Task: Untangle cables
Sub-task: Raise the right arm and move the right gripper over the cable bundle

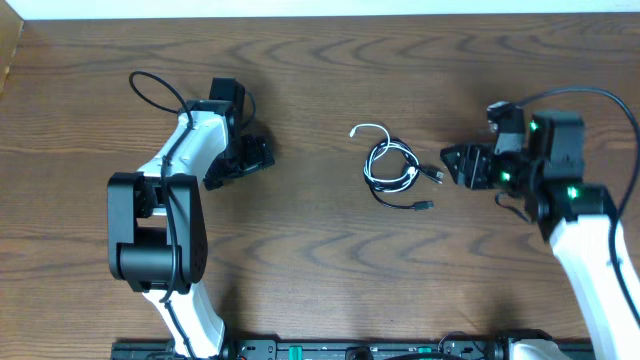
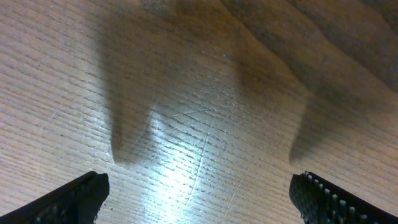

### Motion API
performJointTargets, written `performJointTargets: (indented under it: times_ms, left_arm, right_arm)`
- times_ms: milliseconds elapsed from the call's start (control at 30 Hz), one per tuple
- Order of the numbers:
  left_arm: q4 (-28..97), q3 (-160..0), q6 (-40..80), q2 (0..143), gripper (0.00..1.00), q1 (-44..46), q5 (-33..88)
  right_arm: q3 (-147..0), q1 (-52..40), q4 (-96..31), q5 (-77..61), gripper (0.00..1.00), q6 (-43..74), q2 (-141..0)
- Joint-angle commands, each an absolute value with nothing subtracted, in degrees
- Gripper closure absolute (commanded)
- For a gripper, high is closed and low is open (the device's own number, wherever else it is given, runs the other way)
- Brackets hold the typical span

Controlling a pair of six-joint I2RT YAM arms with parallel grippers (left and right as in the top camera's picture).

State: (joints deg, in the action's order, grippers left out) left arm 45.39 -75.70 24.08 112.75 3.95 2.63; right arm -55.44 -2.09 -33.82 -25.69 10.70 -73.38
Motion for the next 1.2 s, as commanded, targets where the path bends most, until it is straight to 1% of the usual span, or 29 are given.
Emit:
performJointTargets:
  times_ms: [0,67,167,267,300,367,400,467,567,600,667,700,767,900,933,1000,1033,1100,1167]
  left_arm:
    - [45.58,-76.75,24.01,112.07,0.02,3.88,1.91]
    - [45.58,-76.75,24.03,112.07,0.02,3.88,1.91]
    - [45.58,-76.73,24.03,112.07,0.02,3.88,1.91]
    - [45.58,-76.75,24.03,112.07,0.02,3.88,1.91]
    - [45.58,-76.75,24.01,112.07,0.02,3.88,1.91]
    - [45.58,-76.75,24.03,112.07,0.02,3.88,1.91]
    - [45.58,-76.75,24.03,112.07,0.02,3.88,1.91]
    - [45.60,-76.75,24.03,112.07,0.02,3.88,1.91]
    - [45.58,-76.75,24.03,112.07,0.02,3.88,1.89]
    - [45.58,-76.75,24.03,112.07,0.02,3.88,1.91]
    - [45.58,-76.75,24.01,112.07,0.02,3.88,1.91]
    - [45.58,-76.75,24.03,112.07,0.02,3.88,1.91]
    - [45.58,-76.73,24.03,112.07,0.02,3.88,1.91]
    - [45.58,-76.73,24.01,112.07,0.02,3.88,1.91]
    - [45.58,-76.75,24.01,112.07,0.02,3.88,1.91]
    - [45.58,-76.75,24.03,112.07,0.02,3.88,1.91]
    - [45.58,-76.75,24.01,112.07,0.02,3.88,1.91]
    - [45.58,-76.73,24.03,112.07,0.02,3.88,1.91]
    - [45.58,-76.75,24.03,112.07,0.02,3.88,1.91]
  right_arm:
    - [-62.96,-3.49,-37.82,-24.71,0.31,10.63,-78.19]
    - [-65.39,-4.78,-39.70,-24.32,0.28,10.66,-81.01]
    - [-65.87,-6.92,-39.33,-23.81,0.24,10.66,-83.48]
    - [-65.84,-9.50,-39.22,-19.73,0.18,10.66,-85.62]
    - [-65.84,-10.59,-39.20,-17.98,0.14,10.66,-86.41]
    - [-65.84,-12.47,-38.59,-16.01,0.03,10.66,-87.64]
    - [-65.84,-13.65,-37.58,-15.16,0.01,10.66,-88.47]
    - [-65.76,-15.27,-35.29,-14.04,0.02,10.68,-89.76]
    - [-65.56,-17.41,-31.14,-14.02,0.25,12.03,-92.36]
    - [-65.56,-17.98,-30.26,-14.00,0.41,12.62,-93.30]
    - [-65.56,-18.98,-29.26,-13.52,0.71,13.78,-95.15]
    - [-65.56,-19.51,-29.04,-13.47,0.83,14.00,-96.25]
    - [-65.56,-20.34,-28.86,-13.65,0.99,14.17,-98.24]
    - [-65.56,-22.46,-28.93,-14.09,0.99,11.46,-101.95]
    - [-65.56,-23.03,-28.93,-14.04,0.96,10.74,-102.63]
    - [-65.56,-24.01,-28.88,-14.06,0.86,8.80,-103.96]
    - [-65.56,-24.47,-28.91,-14.04,0.83,7.88,-104.51]
    - [-65.56,-25.34,-29.12,-14.02,0.82,6.33,-105.47]
    - [-65.56,-25.98,-29.34,-14.04,0.82,6.11,-105.91]
